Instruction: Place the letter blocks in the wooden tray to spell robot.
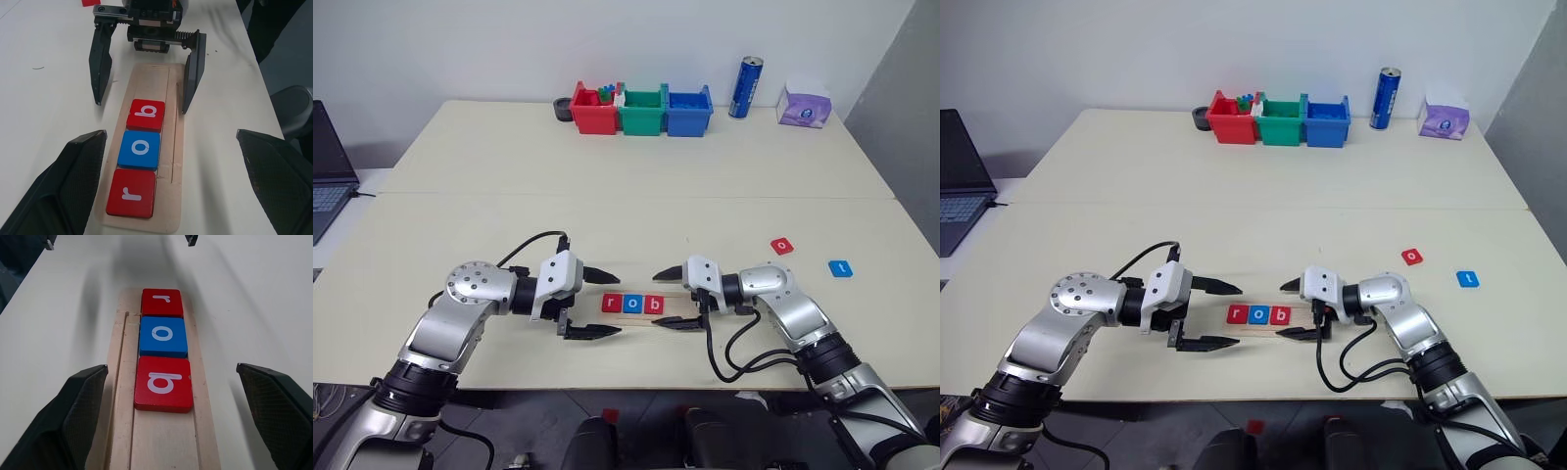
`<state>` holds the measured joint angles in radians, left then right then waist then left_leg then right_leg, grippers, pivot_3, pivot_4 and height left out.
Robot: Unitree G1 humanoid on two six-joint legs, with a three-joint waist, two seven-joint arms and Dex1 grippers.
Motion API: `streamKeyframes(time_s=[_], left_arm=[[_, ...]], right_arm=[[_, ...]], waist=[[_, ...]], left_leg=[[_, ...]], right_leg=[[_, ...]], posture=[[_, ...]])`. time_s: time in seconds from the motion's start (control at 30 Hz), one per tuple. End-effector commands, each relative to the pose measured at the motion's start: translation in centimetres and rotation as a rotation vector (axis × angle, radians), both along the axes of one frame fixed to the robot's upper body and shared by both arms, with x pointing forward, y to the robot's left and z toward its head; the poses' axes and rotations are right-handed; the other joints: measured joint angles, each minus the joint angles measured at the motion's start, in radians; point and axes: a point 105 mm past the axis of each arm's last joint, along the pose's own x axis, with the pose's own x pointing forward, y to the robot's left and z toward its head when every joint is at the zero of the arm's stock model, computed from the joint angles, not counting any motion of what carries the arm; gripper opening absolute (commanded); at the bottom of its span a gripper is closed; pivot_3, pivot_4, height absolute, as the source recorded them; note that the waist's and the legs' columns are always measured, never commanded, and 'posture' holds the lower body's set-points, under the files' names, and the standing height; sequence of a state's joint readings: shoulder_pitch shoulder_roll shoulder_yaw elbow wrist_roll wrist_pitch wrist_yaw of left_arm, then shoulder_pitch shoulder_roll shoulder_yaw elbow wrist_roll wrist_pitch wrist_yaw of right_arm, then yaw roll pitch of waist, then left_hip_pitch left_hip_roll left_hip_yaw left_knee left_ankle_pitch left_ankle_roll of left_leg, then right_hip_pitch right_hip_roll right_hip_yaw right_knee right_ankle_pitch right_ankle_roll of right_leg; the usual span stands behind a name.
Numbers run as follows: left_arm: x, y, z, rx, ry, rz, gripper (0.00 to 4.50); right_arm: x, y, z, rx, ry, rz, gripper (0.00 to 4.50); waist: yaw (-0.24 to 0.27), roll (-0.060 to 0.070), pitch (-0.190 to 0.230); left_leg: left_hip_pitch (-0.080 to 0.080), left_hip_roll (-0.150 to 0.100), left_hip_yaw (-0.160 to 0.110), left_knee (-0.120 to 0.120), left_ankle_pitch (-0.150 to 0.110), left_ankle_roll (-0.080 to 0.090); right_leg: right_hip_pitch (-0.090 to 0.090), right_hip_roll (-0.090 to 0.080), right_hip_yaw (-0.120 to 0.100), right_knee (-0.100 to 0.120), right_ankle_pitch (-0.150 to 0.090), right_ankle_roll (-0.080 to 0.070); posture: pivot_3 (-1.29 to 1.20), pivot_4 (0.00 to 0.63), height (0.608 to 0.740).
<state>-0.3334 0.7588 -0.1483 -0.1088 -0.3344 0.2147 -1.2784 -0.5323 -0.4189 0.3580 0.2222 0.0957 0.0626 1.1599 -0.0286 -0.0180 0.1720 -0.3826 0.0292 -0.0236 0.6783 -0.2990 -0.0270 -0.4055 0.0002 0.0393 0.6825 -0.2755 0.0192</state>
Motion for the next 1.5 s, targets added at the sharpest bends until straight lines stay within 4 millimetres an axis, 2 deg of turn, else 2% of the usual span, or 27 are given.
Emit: streamKeyframes(time_s=[0.03,0.17,0.33,0.4,0.5,0.7,0.83,0.93,1.07,1.3,1.5], left_arm=[[0.2,-0.1,1.0,-0.014,-0.043,-0.007,4.5],[0.2,-0.2,1.1,-0.016,-0.046,-0.01,4.5],[0.6,-1.0,1.7,-0.067,-0.052,0.003,4.5],[0.9,-2.1,2.3,-0.135,-0.047,0.025,4.5],[1.3,-3.9,2.6,-0.186,-0.055,0.041,4.5],[2.7,-8.2,2.9,-0.253,-0.095,0.064,4.5],[3.5,-10.8,3.1,-0.282,-0.108,0.057,4.5],[4.3,-12.0,3.2,-0.299,-0.117,0.073,4.5],[5.1,-12.8,2.9,-0.296,-0.124,0.087,4.5],[5.8,-14.0,2.7,-0.292,-0.126,0.091,4.5],[5.6,-14.7,3.0,-0.303,-0.128,0.081,4.5]], right_arm=[[0.3,0.0,1.9,0.048,-0.023,0.004,4.47],[0.6,-0.7,2.9,0.069,-0.027,-0.021,4.47],[1.3,-3.5,5.4,0.105,-0.054,-0.146,4.47],[1.1,-5.8,5.9,0.116,-0.033,-0.266,4.47],[0.9,-8.2,6.3,0.149,-0.003,-0.444,4.47],[2.3,-13.6,5.6,0.173,-0.06,-0.905,4.47],[3.3,-16.3,5.0,0.17,-0.115,-1.116,4.47],[4.1,-18.0,4.5,0.173,-0.135,-1.227,4.47],[5.1,-19.2,3.8,0.187,-0.115,-1.301,4.47],[7.0,-20.0,2.7,0.215,-0.036,-1.355,4.47],[7.6,-20.4,2.3,0.224,0.019,-1.388,4.47]], waist=[[0.0,0.0,0.0],[0.0,0.0,0.0],[0.002,0.0,0.0],[0.005,0.0,0.0],[0.012,0.0,0.0],[0.009,0.0,0.0],[0.003,0.0,0.0],[0.0,0.0,0.0],[-0.001,0.001,-0.001],[0.0,0.001,-0.001],[0.0,0.001,-0.001]], left_leg=[[0.0,0.0,0.0,0.0,0.0,0.0],[0.0,0.0,0.0,0.0,0.0,0.0],[0.0,0.0,0.0,0.0,0.0,0.0],[-0.001,0.0,0.0,0.0,0.0,0.0],[-0.002,0.0,-0.002,0.0,0.0,0.0],[-0.001,-0.002,0.0,0.001,0.0,0.0],[-0.001,-0.002,0.0,0.001,0.0,0.0],[-0.001,-0.002,0.001,0.001,0.0,0.0],[-0.001,-0.002,0.001,0.001,0.0,0.0],[-0.001,-0.002,0.002,0.0,0.0,0.0],[-0.001,-0.002,0.002,0.0,0.0,0.0]], right_leg=[[0.0,0.0,0.0,0.0,0.0,0.0],[0.0,0.0,0.0,0.0,0.0,0.0],[0.0,-0.001,0.0,0.0,0.0,0.0],[0.0,-0.001,0.0,0.0,0.0,0.0],[0.0,-0.002,-0.001,-0.001,0.0,0.0],[0.0,-0.002,0.001,0.001,0.001,0.001],[0.0,-0.001,0.002,0.001,0.001,0.001],[0.0,-0.001,0.002,0.001,0.001,0.001],[0.0,0.0,0.002,0.0,0.001,0.001],[0.0,-0.001,0.003,0.0,0.001,0.001],[0.0,-0.001,0.003,0.0,0.001,0.001]], posture=[[0.0,0.15,0.74],[0.0,0.15,0.74],[0.0,0.15,0.74],[0.0,0.15,0.74],[0.0,0.15,0.74],[0.0,0.15,0.74],[0.0,0.15,0.74],[0.0,0.15,0.74],[0.0,0.15,0.74],[0.0,0.15,0.74],[0.0,0.15,0.74]])
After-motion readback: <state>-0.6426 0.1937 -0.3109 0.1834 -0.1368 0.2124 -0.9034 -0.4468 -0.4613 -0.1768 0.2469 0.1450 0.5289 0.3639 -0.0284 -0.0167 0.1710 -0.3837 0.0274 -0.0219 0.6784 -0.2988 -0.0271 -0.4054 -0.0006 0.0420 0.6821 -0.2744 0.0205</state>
